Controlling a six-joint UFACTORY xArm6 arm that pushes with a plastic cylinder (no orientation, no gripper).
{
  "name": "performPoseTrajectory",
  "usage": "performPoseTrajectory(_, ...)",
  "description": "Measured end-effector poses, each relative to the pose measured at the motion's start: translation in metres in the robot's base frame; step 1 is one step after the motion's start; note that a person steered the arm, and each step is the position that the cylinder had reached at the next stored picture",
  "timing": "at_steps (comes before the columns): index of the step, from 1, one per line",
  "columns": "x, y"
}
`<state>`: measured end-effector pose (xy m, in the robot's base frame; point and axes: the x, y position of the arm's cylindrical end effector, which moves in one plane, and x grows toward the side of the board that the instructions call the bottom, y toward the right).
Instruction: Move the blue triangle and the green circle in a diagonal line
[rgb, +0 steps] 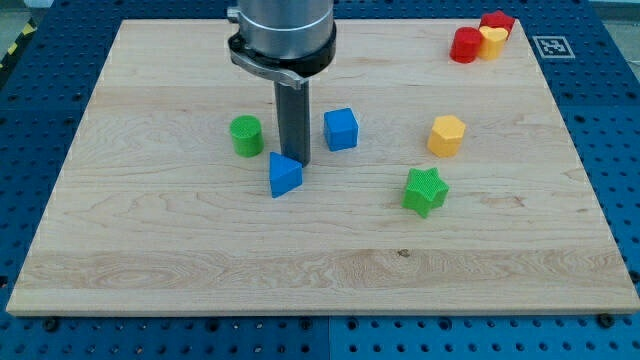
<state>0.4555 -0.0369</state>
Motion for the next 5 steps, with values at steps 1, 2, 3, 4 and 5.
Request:
performPoseTrajectory(1, -0.006, -0.002)
performPoseTrajectory(2, -0.016, -0.002)
performPoseTrajectory(3, -0.020, -0.018)
performPoseTrajectory(4, -0.028, -0.037)
performPoseTrajectory(5, -0.031, -0.041)
